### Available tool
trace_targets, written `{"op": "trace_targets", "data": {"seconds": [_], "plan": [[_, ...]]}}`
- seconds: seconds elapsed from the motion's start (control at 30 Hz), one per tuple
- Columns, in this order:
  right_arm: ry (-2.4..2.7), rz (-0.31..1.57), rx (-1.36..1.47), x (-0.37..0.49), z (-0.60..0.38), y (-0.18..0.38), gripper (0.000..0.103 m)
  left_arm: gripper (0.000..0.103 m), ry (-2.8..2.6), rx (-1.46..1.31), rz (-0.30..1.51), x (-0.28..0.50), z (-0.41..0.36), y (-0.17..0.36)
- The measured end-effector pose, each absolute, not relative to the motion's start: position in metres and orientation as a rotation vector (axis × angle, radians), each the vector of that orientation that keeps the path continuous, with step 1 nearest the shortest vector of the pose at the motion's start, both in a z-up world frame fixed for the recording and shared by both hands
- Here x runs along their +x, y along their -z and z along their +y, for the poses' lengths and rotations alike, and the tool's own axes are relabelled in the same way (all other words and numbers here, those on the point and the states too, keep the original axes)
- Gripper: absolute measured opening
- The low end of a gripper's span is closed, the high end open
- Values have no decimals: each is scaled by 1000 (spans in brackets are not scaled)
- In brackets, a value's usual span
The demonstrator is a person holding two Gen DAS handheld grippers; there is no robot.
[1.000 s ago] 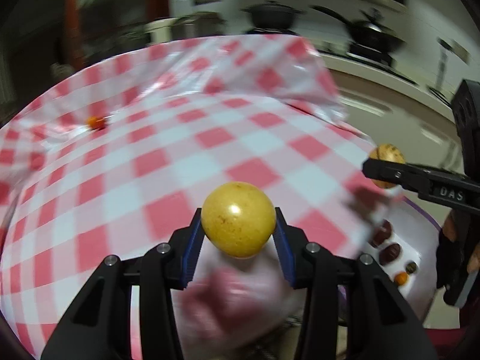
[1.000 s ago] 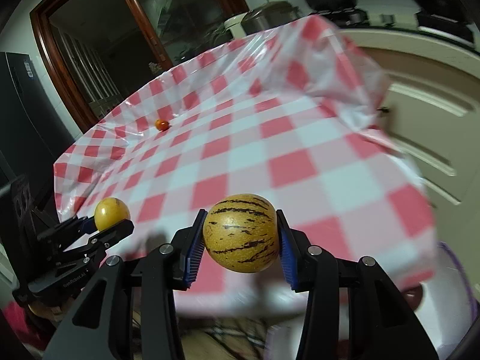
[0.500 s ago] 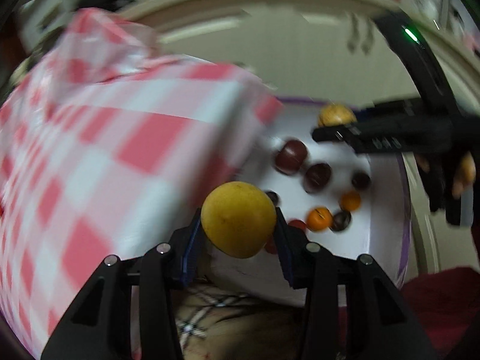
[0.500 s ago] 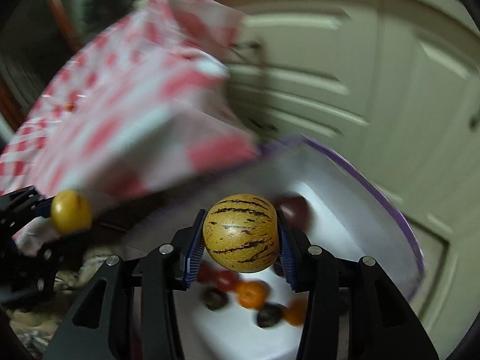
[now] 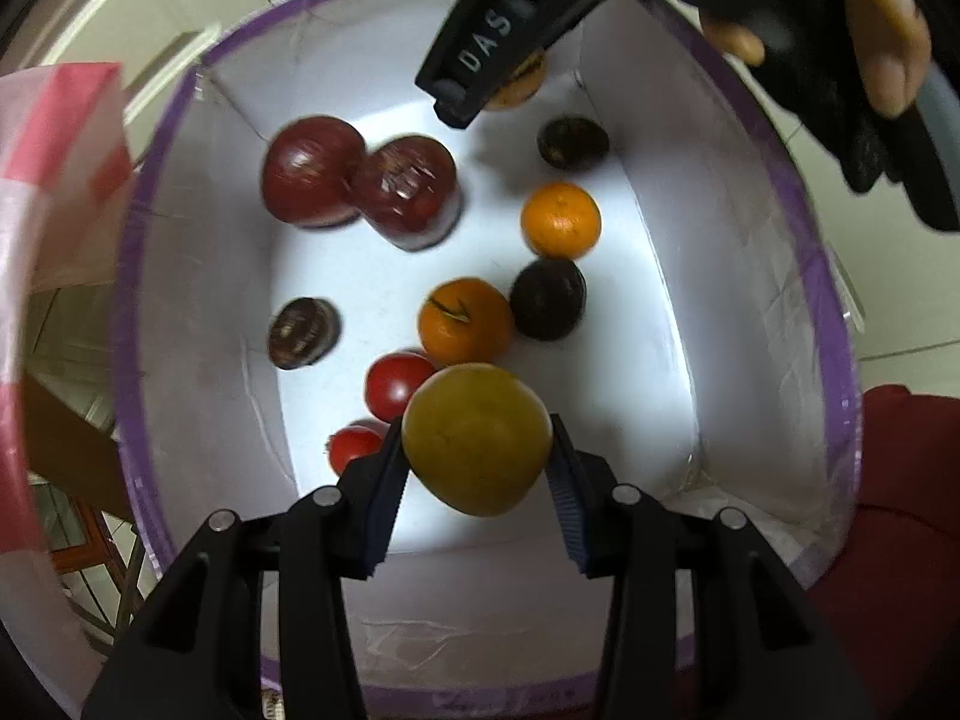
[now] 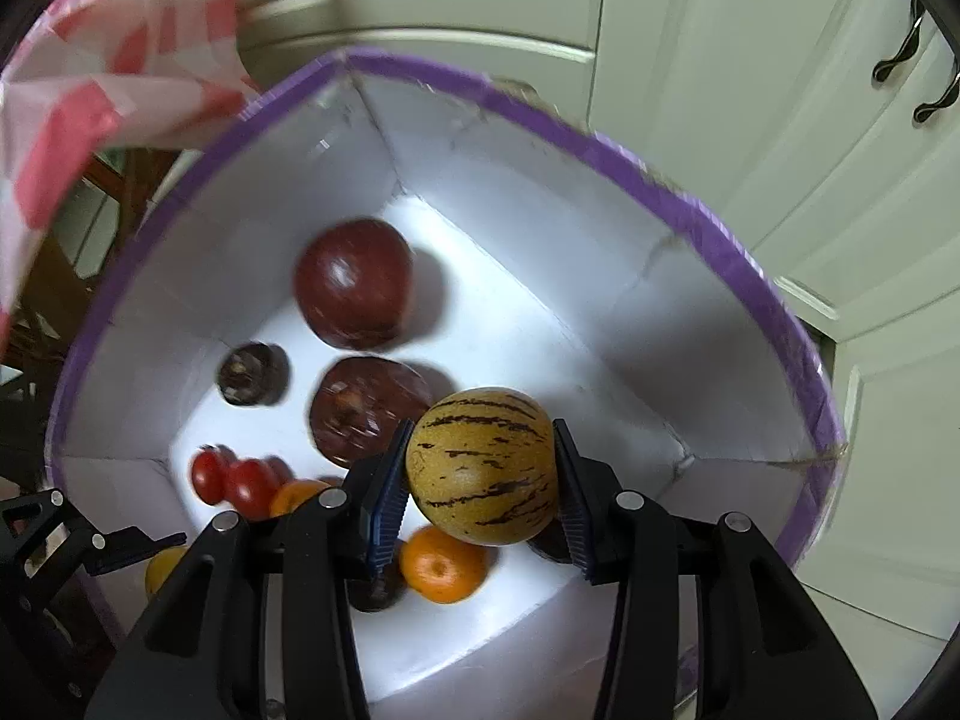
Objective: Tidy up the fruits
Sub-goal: 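Open both tools to drop the pepino and yellow tomato into the box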
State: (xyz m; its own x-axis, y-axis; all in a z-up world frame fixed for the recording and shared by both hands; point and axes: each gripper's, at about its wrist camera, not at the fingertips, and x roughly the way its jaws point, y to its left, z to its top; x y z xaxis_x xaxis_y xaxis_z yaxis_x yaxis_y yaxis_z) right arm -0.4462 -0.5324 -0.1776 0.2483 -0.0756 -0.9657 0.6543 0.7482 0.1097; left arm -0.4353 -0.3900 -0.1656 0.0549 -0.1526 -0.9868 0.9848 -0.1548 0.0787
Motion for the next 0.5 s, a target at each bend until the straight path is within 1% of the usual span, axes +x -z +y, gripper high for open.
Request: {"op": "trace_targets", "data": {"seconds": [0.23,0.5], "plan": [[543,1251,585,-447,-537,190,44,45,1329,1300,945,-442,-387,182],[549,1245,579,-443,-537,186,44,47,1314,1303,908,-451,-385,176]]}}
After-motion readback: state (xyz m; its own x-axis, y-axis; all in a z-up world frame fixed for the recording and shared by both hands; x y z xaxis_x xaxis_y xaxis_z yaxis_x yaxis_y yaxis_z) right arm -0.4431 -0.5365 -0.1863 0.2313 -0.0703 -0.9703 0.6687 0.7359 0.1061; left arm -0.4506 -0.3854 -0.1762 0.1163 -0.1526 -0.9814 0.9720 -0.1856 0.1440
